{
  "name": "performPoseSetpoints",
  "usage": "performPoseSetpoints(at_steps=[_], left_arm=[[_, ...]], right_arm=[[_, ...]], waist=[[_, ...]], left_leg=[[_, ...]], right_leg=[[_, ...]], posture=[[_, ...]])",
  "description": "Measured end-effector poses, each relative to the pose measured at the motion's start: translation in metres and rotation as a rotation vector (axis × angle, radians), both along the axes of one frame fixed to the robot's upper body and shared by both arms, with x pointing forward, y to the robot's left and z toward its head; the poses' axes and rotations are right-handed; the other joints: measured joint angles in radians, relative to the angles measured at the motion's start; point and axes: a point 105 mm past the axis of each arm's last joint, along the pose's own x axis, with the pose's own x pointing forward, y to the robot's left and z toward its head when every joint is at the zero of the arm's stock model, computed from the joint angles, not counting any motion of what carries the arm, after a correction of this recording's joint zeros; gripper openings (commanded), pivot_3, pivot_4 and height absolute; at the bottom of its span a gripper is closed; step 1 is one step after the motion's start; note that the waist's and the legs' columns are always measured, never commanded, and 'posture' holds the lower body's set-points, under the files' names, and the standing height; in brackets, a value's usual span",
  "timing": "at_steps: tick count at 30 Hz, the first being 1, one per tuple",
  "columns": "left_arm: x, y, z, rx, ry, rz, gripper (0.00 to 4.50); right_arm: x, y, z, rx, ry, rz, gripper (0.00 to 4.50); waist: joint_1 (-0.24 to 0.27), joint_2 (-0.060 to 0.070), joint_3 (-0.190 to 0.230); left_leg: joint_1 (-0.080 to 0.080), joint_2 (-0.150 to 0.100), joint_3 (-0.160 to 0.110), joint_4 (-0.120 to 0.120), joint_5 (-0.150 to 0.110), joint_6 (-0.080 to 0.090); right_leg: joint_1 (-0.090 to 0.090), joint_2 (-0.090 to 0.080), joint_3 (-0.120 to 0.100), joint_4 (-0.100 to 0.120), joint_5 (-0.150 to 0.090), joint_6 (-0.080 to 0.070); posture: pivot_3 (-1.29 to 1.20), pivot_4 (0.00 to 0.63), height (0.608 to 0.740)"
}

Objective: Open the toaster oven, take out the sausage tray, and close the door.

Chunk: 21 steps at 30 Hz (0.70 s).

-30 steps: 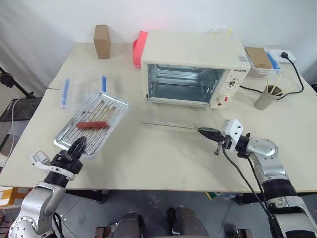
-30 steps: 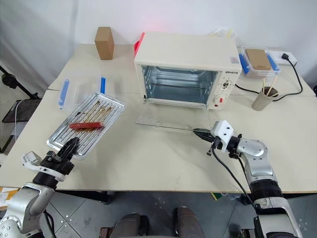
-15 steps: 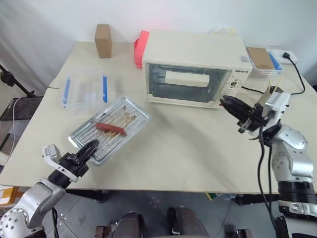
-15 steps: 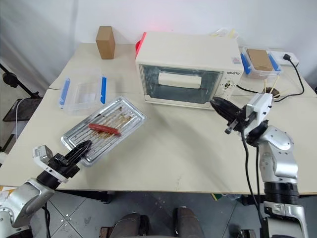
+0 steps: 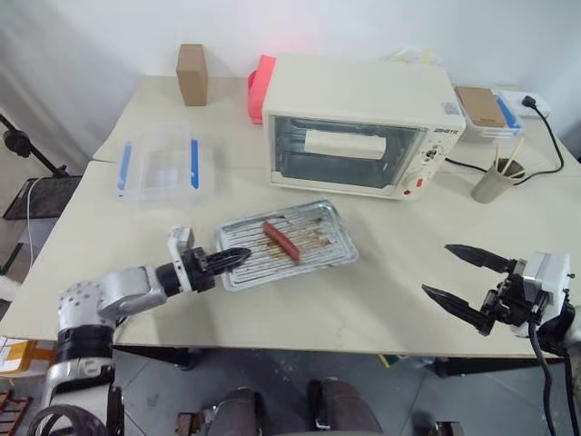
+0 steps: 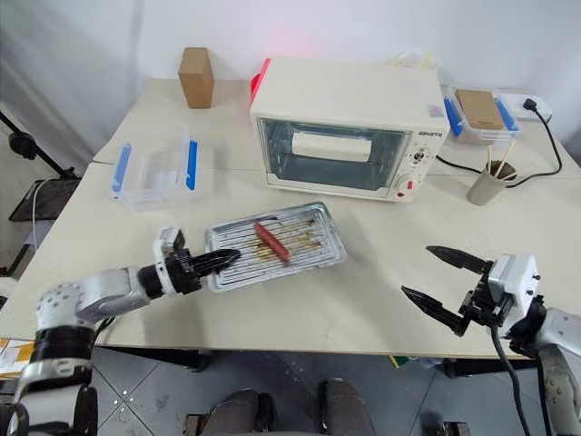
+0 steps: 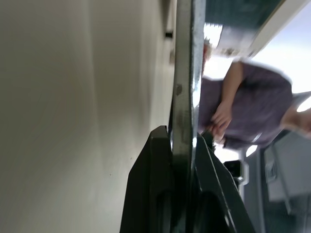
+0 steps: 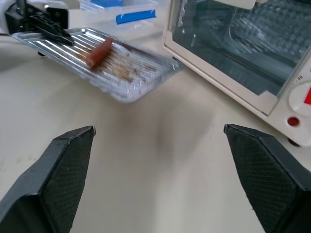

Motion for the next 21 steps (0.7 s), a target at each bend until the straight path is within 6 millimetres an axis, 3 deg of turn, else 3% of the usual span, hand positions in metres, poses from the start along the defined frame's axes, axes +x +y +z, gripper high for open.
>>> performPoseSetpoints(at_steps=[7,16,21], left_arm=[[0.022,-0.042,0.000,0.055,-0.021,-0.140,0.00],[0.035,-0.074,-0.006,0.166,-0.066,-0.270,0.00],[0.037,-0.072,-0.010,0.201,-0.074,-0.293,1.37]], right_arm=[[-0.023,-0.006,-0.010,0.001,0.039,-0.085,4.48],[-0.034,-0.005,-0.008,0.006,0.025,-0.148,4.48],[-0.037,-0.006,-0.010,0.015,0.033,-0.171,4.50]], waist=[[0.011,0.001,0.000],[0.030,0.008,-0.005],[0.025,0.009,-0.005]], left_leg=[[0.000,-0.003,0.001,-0.001,0.000,0.000],[0.007,-0.006,-0.003,-0.003,-0.001,0.002],[0.007,-0.006,-0.003,-0.003,-0.003,0.004]], right_leg=[[0.001,-0.001,0.001,-0.001,0.000,0.001],[0.013,-0.004,-0.001,-0.008,0.001,0.005],[0.013,-0.005,-0.001,-0.008,0.001,0.005]], posture=[[0.00,0.150,0.740],[0.00,0.150,0.740],[0.00,0.150,0.740]])
